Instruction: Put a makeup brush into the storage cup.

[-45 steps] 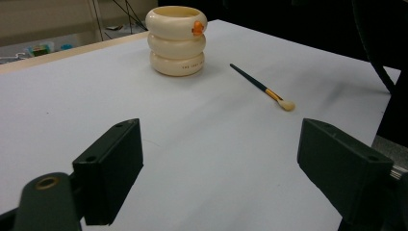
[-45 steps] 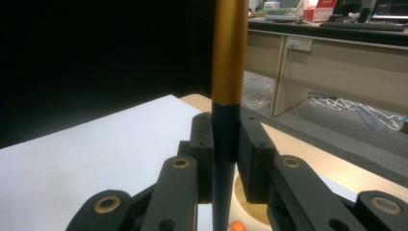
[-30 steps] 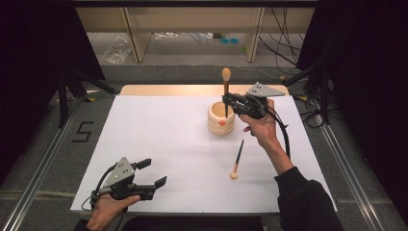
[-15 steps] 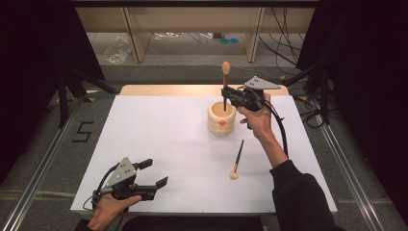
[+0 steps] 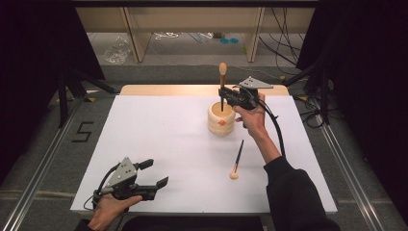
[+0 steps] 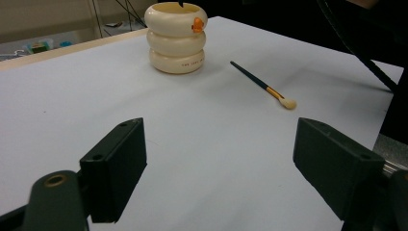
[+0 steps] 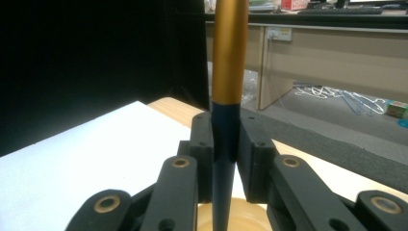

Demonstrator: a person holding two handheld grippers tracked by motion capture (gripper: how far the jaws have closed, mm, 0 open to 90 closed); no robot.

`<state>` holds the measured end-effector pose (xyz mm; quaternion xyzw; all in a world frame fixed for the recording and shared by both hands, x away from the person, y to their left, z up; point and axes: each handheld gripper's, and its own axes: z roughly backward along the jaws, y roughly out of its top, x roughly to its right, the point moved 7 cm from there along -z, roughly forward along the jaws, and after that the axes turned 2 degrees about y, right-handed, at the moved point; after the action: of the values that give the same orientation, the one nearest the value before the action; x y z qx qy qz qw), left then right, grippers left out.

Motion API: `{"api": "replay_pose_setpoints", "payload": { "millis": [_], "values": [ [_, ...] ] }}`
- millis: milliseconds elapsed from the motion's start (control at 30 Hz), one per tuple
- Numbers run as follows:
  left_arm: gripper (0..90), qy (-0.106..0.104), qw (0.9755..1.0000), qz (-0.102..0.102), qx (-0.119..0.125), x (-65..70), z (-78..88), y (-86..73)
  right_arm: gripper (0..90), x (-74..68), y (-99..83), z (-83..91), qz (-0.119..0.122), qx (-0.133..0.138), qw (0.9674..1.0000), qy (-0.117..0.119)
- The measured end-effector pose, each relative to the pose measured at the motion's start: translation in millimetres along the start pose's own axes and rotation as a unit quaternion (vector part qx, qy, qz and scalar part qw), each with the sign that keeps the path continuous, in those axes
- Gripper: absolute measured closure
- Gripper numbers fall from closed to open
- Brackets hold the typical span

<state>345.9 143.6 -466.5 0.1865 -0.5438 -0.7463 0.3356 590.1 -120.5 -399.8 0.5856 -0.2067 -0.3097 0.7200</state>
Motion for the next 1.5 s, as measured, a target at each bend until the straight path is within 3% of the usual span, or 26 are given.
{"api": "replay_pose_setpoints", "payload": {
  "millis": [900,933,1033,1300,1333,1500],
  "values": [
    [18.6,0.004,0.9999,-0.002,-0.012,1.0,0.5,-1.6,78.3,2.8,-22.4,-10.4,0.002,-0.026,0.9997,-0.005],
    [18.6,0.004,0.9999,-0.002,-0.012,0.9,0.5,-1.5,78.3,1.7,-23.6,-10.7,-0.008,-0.026,0.9996,-0.002],
    [18.6,0.004,0.9999,-0.002,-0.01,0.8,0.3,-1.4,78.2,5.4,-27.5,-10.5,-0.004,-0.029,0.9995,-0.008],
    [18.6,0.003,0.9999,-0.001,-0.011,1.0,0.4,-1.6,78.2,7.3,-36.0,-9.1,-0.024,-0.041,0.9989,-0.006],
    [18.6,0.003,0.9999,-0.002,-0.012,1.0,0.4,-1.6,78.2,8.9,-35.8,-9.8,-0.015,-0.035,0.9993,-0.007],
    [18.6,0.004,0.9999,-0.002,-0.013,0.4,0.5,-1.8,78.2,7.3,-37.9,-10.4,-0.02,-0.041,0.9989,-0.007]
  ]
}}
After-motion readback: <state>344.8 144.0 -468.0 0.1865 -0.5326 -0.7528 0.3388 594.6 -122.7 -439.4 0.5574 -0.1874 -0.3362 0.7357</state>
